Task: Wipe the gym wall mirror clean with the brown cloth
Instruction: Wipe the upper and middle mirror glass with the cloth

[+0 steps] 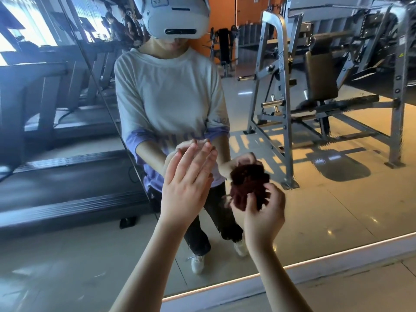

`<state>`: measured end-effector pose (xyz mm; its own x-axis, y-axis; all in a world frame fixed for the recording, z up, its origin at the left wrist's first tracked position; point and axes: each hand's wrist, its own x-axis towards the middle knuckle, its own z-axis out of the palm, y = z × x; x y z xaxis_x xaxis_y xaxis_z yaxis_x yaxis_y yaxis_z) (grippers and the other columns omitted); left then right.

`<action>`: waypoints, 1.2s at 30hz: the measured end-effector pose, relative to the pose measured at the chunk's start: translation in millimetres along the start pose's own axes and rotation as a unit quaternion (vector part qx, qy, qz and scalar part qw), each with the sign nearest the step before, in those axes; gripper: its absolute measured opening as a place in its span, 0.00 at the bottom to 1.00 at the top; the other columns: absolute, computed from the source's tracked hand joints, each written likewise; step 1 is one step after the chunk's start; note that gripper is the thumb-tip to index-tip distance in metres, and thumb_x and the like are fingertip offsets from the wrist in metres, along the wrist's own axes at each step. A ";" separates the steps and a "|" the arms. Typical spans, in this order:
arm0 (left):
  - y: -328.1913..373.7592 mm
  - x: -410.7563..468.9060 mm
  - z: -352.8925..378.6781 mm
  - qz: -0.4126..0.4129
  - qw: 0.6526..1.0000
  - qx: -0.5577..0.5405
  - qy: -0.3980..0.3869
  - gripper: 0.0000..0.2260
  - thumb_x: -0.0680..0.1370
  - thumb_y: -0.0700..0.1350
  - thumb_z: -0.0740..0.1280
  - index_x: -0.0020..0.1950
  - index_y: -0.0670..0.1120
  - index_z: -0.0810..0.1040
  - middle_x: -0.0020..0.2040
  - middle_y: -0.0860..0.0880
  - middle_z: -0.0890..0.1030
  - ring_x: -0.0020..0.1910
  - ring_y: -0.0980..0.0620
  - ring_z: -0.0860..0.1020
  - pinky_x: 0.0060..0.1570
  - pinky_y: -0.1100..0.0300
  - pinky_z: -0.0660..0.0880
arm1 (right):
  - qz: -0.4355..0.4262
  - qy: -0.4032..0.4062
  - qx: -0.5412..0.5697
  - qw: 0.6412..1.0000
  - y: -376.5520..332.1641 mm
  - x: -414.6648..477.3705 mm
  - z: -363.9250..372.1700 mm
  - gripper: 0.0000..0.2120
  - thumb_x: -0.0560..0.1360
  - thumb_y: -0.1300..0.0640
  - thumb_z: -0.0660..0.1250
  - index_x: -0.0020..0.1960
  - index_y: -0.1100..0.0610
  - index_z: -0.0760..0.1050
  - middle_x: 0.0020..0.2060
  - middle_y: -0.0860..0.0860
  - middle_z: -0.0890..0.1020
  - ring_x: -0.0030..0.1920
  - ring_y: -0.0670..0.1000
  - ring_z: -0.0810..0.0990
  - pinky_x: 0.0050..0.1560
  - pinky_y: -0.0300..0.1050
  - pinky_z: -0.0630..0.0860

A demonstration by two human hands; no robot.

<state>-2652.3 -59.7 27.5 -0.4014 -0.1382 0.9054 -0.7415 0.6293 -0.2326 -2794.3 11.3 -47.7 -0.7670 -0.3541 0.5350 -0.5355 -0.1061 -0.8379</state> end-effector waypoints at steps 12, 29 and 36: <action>-3.2 -0.6 -0.1 0.012 1.000 0.003 -0.006 0.25 0.75 0.40 0.72 0.72 0.45 0.74 0.72 0.47 0.74 0.73 0.45 0.68 0.77 0.52 0.54 | -0.070 -0.069 -0.073 0.992 -8.0 -18.3 11.7 0.24 0.64 0.63 0.79 0.56 0.60 0.73 0.54 0.60 0.80 0.55 0.60 0.77 0.43 0.48 0.77; -6.0 -1.0 -0.2 0.019 1.000 -0.006 -0.011 0.23 0.76 0.40 0.71 0.72 0.45 0.74 0.72 0.46 0.74 0.73 0.45 0.67 0.76 0.51 0.56 | 0.088 -0.002 -0.009 0.996 -5.7 -33.7 15.8 0.22 0.70 0.69 0.74 0.61 0.61 0.72 0.60 0.62 0.73 0.57 0.61 0.78 0.51 0.52 0.80; -5.7 -0.7 -1.1 0.016 1.000 -0.005 -0.016 0.23 0.77 0.40 0.70 0.72 0.44 0.74 0.73 0.46 0.73 0.73 0.46 0.67 0.77 0.51 0.55 | -0.020 -0.044 0.001 0.999 -10.8 -30.9 20.7 0.21 0.67 0.70 0.75 0.57 0.62 0.73 0.56 0.60 0.75 0.55 0.59 0.78 0.50 0.52 0.79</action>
<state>-2647.2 -62.4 28.6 -0.4427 -0.1418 0.8854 -0.7226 0.6411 -0.2586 -2757.5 4.1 -57.4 -0.7113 -0.4303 0.5558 -0.5637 -0.1231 -0.8167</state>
